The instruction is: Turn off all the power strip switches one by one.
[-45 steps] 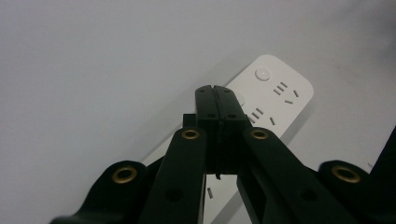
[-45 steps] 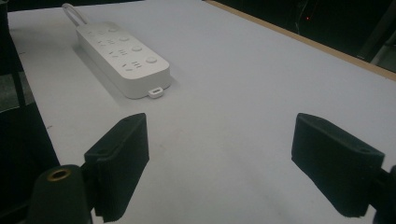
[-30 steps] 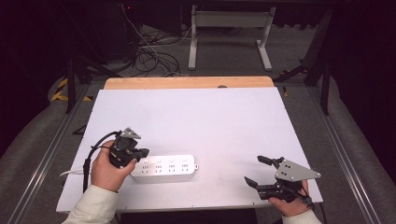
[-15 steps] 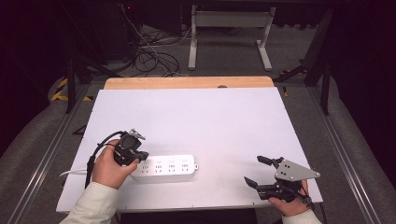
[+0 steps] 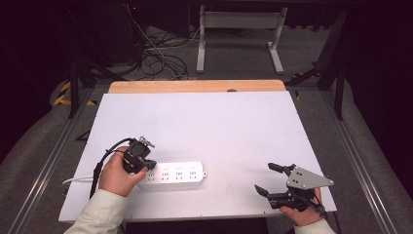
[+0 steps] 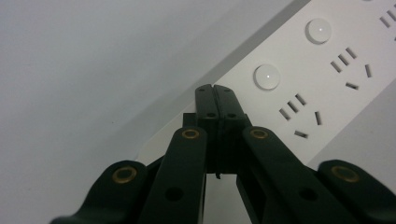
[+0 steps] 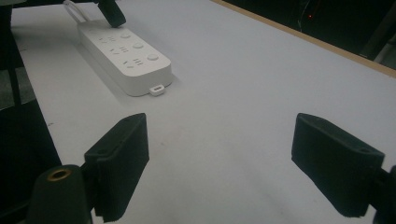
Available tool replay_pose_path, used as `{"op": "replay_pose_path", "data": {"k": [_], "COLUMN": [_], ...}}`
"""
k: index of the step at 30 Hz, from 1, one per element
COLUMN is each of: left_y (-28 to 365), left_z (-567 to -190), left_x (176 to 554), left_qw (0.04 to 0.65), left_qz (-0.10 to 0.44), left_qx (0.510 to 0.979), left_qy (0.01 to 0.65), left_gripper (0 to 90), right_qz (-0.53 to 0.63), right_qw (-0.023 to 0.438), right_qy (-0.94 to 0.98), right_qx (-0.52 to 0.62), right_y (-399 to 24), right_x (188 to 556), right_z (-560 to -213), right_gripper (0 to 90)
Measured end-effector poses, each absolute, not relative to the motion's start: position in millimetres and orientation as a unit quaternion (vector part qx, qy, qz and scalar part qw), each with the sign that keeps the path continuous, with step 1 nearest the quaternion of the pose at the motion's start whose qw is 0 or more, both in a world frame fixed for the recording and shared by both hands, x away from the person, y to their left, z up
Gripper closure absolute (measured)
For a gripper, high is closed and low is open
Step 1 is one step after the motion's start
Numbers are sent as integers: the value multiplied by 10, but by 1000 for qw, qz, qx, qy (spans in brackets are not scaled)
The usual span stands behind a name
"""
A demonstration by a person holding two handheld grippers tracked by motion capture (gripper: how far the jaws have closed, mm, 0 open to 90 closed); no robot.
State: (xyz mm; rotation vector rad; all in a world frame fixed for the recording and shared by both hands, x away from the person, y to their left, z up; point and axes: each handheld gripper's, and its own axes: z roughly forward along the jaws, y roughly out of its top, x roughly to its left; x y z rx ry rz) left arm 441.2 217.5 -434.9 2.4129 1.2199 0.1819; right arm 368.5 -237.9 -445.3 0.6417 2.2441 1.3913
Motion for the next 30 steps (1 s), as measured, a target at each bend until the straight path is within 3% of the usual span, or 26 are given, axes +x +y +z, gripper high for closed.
{"op": "replay_pose_path", "data": {"k": [15,20,30], "left_y": [2217,2234,2198], "left_z": [-4369,-4355,-4368], "left_x": [4399,4386,4343], "left_qw": [233,213,211], "left_qz": [49,84,101], "left_qx": [863,864,865], "left_qy": [445,448,445], "left_gripper": [900,900,900], "right_qz": [500,501,499], "right_qw": [210,209,209], "right_qy": [809,809,810], "right_qx": [227,228,228], "right_y": [-2384,-2383,-2371], "right_x": [3676,3676,3679], "right_z": [-4452,-4453,-4459], "right_gripper": [195,195,195]}}
